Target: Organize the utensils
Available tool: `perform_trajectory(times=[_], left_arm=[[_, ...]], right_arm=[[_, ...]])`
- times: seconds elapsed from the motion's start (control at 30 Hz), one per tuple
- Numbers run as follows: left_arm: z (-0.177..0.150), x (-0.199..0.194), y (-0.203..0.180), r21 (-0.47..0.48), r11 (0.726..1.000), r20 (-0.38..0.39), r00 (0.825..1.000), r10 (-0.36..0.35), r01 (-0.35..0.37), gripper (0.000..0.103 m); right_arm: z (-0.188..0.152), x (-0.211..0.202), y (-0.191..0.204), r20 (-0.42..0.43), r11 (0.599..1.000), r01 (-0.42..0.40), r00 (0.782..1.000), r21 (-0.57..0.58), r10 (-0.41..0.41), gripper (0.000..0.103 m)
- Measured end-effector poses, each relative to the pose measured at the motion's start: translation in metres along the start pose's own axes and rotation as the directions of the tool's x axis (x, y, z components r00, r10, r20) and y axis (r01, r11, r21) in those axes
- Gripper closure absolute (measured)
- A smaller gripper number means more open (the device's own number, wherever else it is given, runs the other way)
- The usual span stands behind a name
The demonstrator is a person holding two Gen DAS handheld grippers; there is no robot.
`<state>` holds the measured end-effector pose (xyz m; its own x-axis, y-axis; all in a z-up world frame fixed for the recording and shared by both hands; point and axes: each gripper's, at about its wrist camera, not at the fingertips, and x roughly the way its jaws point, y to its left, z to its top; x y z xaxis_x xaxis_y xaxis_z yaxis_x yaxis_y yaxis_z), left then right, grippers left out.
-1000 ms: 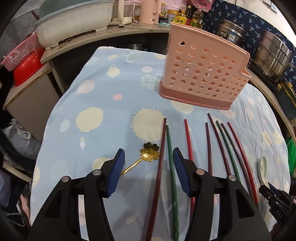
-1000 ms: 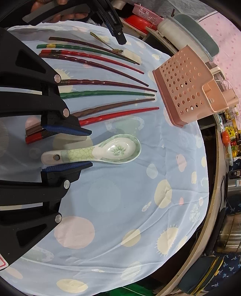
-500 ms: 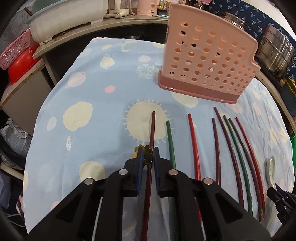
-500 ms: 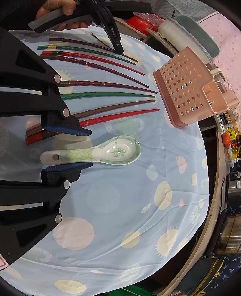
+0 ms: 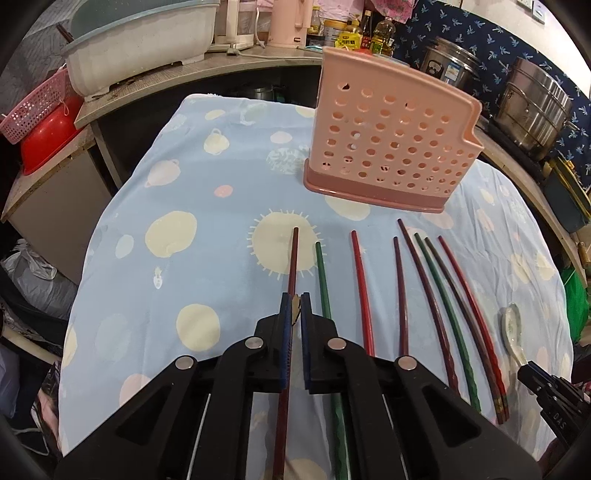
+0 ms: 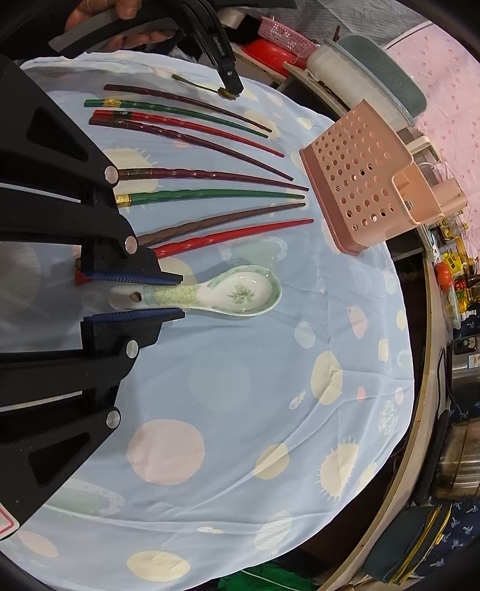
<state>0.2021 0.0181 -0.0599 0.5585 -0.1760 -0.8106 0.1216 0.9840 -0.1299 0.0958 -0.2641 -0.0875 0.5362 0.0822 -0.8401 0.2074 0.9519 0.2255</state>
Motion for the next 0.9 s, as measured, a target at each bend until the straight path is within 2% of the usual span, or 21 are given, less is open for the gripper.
perform_trajectory(times=[0.63, 0.73, 0.9], left_arm=[[-0.007, -0.075, 0.006, -0.003, 0.999, 0.108, 0.993, -0.037, 0.038, 0.102], [-0.007, -0.073, 0.009, -0.007, 1.000, 0.105, 0.994, -0.026, 0.027, 0.102], [-0.013, -0.051, 0.011, -0.021, 0.999, 0.055, 0.998, -0.032, 0.033, 0.100]], right_arm=[[0.001, -0.051, 0.013, 0.115, 0.999, -0.001, 0.993, -0.034, 0.005, 0.095], [0.001, -0.051, 0.012, 0.114, 0.999, -0.004, 0.993, -0.033, 0.008, 0.096], [0.000, -0.048, 0.010, 0.112, 1.000, -0.009, 0.994, -0.023, 0.011, 0.096]])
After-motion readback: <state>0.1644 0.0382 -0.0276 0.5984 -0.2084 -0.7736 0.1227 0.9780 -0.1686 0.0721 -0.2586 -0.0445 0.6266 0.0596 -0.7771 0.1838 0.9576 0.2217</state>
